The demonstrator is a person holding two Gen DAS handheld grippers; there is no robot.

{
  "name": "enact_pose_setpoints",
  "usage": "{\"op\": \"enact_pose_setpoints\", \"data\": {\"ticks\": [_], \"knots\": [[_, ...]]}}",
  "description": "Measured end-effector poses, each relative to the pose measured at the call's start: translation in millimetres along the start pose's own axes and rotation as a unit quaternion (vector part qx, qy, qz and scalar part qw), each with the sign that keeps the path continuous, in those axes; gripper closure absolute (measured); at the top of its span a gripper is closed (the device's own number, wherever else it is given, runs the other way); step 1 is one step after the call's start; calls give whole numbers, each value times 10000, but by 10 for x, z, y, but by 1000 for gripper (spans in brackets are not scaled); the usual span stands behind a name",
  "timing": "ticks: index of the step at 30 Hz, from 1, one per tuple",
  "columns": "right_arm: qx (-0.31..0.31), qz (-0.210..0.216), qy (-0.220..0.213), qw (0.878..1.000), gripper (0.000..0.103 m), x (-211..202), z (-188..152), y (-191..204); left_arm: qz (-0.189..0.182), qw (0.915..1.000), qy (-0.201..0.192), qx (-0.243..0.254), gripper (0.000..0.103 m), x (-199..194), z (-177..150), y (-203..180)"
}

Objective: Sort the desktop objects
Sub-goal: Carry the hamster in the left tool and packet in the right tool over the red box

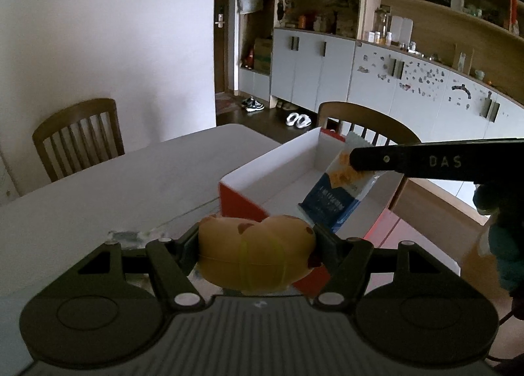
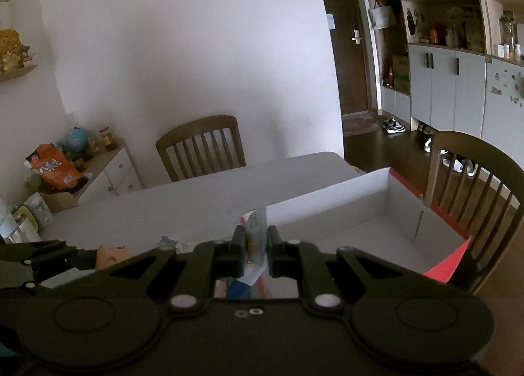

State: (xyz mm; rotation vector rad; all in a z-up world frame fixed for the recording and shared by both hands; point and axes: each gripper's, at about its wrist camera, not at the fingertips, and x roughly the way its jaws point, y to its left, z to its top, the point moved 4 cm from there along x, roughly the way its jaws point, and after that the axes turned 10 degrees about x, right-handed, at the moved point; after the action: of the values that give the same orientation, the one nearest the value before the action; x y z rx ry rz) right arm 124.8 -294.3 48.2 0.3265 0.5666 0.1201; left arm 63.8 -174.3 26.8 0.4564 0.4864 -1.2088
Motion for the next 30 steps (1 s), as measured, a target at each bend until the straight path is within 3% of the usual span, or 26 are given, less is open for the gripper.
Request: {"op": "enact_pose_setpoints", "data": {"ticks": [15, 30], "knots": [[72, 1, 217, 9997, 91, 257, 135, -783, -144, 9992, 74, 354, 32, 699, 484, -561], [132, -77, 595, 9981, 91, 606, 55, -1243, -306, 9933, 1012, 460, 32, 1670, 524, -587]]}}
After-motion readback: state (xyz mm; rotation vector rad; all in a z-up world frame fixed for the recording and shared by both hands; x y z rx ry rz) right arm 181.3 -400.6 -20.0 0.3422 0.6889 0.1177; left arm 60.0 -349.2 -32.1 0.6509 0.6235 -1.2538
